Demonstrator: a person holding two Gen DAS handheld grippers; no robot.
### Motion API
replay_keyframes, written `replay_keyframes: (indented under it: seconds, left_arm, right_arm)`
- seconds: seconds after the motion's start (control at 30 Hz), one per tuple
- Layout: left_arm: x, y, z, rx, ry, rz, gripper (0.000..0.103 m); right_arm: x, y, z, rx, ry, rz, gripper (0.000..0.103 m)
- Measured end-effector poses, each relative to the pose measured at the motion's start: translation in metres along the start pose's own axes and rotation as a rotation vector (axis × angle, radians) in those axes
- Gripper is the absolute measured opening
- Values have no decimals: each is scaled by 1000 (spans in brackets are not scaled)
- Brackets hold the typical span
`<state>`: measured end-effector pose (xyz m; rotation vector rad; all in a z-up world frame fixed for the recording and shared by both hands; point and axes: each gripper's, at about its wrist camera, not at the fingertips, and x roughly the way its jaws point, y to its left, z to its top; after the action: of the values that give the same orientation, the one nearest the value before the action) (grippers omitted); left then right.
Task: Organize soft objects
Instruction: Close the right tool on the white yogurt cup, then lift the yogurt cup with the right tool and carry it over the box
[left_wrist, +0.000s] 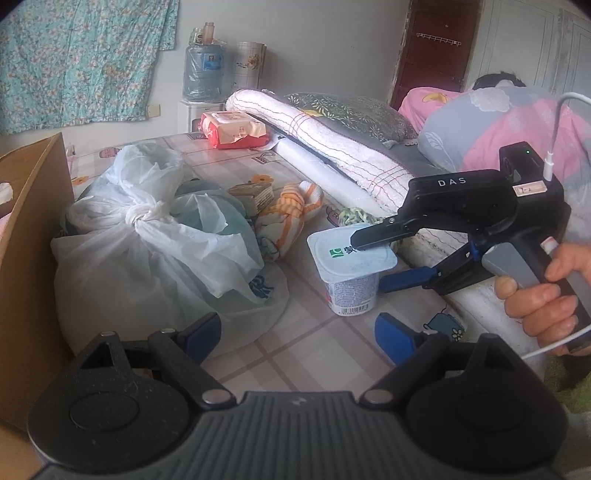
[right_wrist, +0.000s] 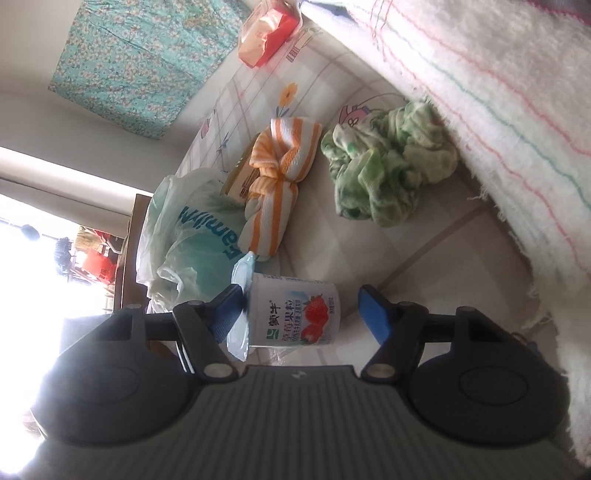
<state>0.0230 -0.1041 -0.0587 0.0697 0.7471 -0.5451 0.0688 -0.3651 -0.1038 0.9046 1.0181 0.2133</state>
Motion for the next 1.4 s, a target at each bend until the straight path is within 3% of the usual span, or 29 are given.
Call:
replay_keyframes:
  seconds: [0.13,0.3,0.63,0.77,0.87,1.0,1.4]
  left_arm:
    - [10,-7,5,27,9,1,91]
    - [22,-17,10,45,26,-3,90]
    - [39,-27,5,59,80,-4,83]
    - [44,-21,0,29,111,34,69]
    - [43,-15,-1,-2,112,37,63]
    - [37,-13,-1,-6,91,49,63]
    - [5,-5,2,-45,7,9,61]
  right_arm:
    - [-10,-6,9,-25,-42,10,56]
    - [0,-14,18,-6,-26,87,41]
    - [27,-8,1,23,128,211,39]
    - [37,-2,-9,14,183,240,37]
    - [39,8,-14,-16,191,240,32]
    - [39,19,-19,-39,189,226,25]
    - [25,47,-30,-70,170,202,25]
